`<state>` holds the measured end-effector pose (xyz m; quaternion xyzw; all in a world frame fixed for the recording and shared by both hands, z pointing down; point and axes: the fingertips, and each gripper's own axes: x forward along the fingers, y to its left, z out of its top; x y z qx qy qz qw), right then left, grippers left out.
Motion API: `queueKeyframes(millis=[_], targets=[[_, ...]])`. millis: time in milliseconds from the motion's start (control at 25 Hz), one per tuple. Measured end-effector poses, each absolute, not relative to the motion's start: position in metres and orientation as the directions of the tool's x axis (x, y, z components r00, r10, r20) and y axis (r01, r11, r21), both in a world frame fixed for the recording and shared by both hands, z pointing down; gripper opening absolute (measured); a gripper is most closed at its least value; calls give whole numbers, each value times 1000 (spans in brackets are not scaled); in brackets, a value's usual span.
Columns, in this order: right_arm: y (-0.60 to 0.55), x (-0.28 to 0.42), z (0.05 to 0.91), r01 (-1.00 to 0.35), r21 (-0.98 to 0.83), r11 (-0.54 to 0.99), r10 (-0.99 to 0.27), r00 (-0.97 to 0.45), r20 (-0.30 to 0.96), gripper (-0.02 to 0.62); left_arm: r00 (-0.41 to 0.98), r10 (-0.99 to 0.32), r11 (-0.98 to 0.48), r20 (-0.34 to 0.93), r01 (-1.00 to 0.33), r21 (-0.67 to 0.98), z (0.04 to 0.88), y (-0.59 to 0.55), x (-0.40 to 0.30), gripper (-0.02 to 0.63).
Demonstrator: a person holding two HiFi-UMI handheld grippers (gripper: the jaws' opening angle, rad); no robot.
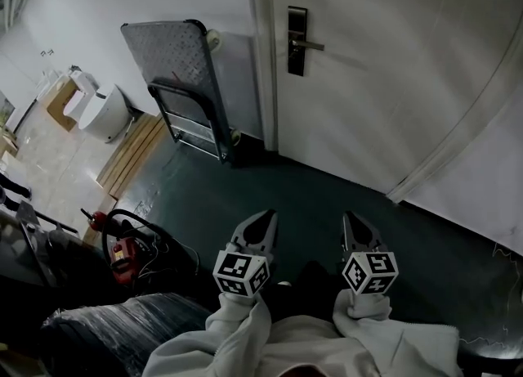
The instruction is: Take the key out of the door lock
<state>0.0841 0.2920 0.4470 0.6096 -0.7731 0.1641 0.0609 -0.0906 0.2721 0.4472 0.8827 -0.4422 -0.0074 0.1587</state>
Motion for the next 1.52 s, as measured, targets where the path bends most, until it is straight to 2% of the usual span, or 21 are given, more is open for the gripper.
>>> queueKeyframes(millis=[600, 1520], targets=[[247, 65, 456, -958, -173, 230, -910, -275, 311, 52, 552, -821, -495, 147, -815, 301, 460, 236, -122, 23], [117, 108, 460, -945, -205, 255, -890, -312, 331, 52, 537, -823, -469, 183, -825, 314, 464, 107, -70, 23]])
